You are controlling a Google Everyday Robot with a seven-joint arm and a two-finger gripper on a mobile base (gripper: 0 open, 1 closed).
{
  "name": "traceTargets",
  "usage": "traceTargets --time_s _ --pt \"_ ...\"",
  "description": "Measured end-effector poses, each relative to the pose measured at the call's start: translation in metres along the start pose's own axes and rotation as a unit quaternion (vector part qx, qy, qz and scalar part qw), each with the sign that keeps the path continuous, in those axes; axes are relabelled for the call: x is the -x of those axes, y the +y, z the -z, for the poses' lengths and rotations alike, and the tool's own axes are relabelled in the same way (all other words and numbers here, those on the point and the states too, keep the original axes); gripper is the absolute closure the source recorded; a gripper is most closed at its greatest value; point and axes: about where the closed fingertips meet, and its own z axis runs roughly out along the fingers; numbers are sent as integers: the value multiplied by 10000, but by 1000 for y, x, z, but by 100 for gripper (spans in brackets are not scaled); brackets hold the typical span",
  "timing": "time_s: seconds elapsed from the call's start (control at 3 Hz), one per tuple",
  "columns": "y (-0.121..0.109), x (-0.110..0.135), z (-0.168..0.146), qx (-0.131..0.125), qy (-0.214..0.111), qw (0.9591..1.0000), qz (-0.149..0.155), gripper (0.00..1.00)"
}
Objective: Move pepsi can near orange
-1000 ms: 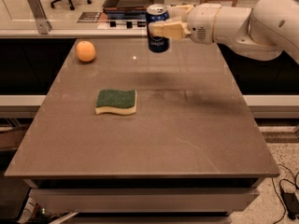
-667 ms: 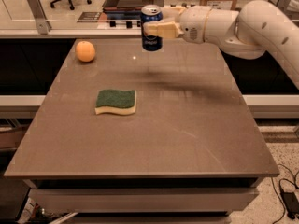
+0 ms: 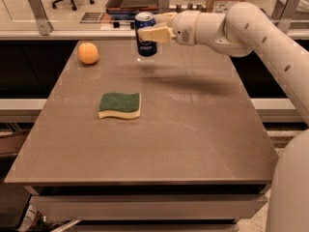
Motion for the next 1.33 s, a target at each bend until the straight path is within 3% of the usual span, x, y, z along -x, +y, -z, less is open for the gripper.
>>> traceTargets --time_s 0.67,1.33 --pt "6 -7 -39 88 197 9998 -49 100" --pt "8 -14 -73 165 41 9998 -85 100"
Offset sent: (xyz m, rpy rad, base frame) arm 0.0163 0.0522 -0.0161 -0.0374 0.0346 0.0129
